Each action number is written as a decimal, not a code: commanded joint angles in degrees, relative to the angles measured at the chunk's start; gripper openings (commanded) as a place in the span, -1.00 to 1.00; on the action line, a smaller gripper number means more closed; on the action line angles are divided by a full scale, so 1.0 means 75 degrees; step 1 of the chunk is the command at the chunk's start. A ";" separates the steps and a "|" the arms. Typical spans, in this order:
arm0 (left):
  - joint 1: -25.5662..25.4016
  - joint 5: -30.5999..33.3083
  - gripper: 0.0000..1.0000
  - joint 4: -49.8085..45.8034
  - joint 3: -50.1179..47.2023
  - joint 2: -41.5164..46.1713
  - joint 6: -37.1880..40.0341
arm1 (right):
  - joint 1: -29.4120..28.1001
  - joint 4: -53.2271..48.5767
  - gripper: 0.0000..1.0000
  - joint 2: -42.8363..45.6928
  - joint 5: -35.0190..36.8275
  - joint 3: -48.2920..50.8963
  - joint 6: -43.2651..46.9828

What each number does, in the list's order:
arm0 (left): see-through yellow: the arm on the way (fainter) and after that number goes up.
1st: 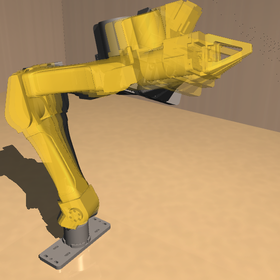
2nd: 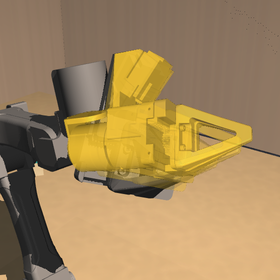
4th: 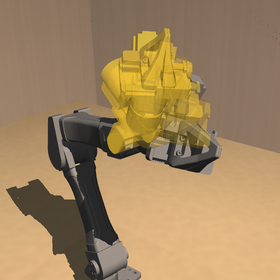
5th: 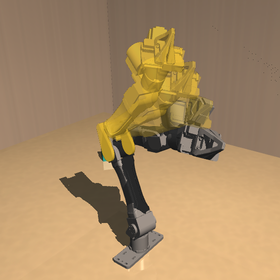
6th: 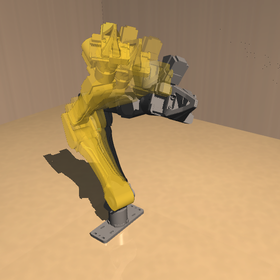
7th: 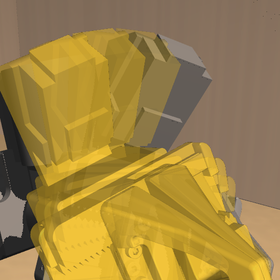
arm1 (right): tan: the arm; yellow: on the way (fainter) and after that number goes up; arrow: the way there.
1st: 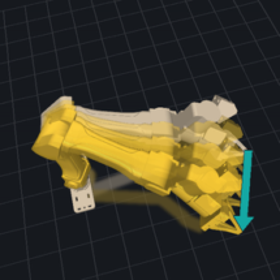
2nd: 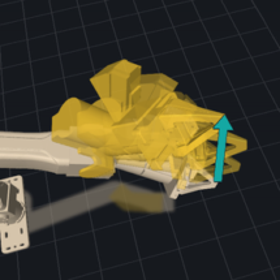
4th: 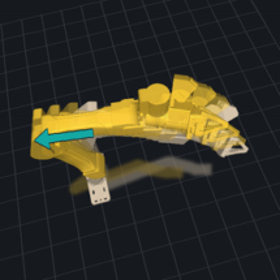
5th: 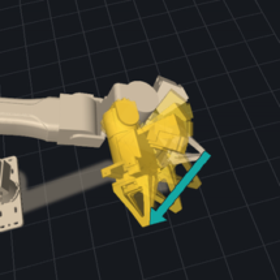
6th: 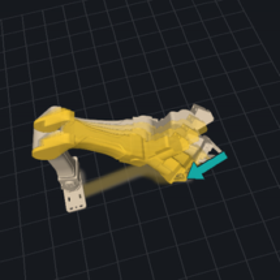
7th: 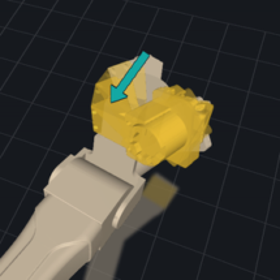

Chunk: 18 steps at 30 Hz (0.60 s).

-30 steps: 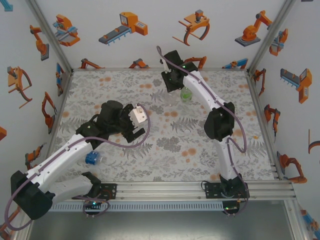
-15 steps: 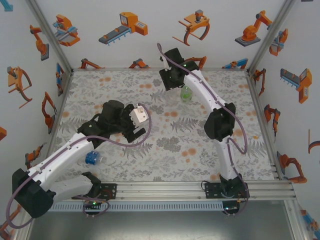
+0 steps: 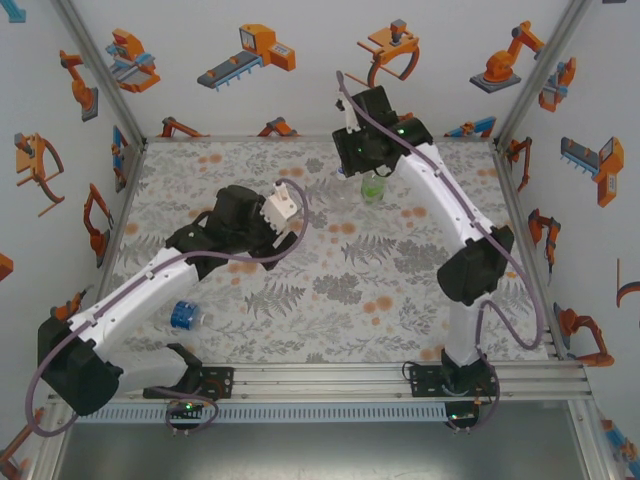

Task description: Screw on the bottle caps

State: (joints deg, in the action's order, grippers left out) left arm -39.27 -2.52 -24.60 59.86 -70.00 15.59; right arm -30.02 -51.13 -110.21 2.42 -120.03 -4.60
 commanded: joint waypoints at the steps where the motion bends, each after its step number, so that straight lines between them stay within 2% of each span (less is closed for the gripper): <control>1: 0.0091 0.1226 0.41 -0.0687 0.0282 -0.0153 -0.1641 | 0.0030 0.0397 0.02 0.0808 -0.0044 0.0919 -0.0324; 8: 0.0138 0.1977 0.50 -0.1974 0.0030 0.0176 -0.4227 | 0.0030 0.1446 0.04 0.2587 -0.0138 0.3413 -0.0872; 13: 0.0150 0.3638 0.86 -0.2799 -0.0740 0.1045 -0.6690 | 0.0030 0.1887 0.04 0.3478 -0.0305 0.4560 -0.1187; 15: 0.0270 0.4293 0.91 -0.3488 -0.0912 0.1394 -0.7824 | 0.0030 0.1976 0.04 0.3750 -0.0347 0.4888 -0.1243; 18: 0.0663 0.4597 0.89 -0.4306 -0.1175 0.1961 -0.9342 | 0.0029 0.2048 0.04 0.4043 -0.0416 0.5203 -0.1275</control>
State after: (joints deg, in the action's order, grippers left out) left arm -36.47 24.64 -47.27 52.73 -58.65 -37.28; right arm -30.02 -38.61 -82.39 0.40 -82.52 -12.47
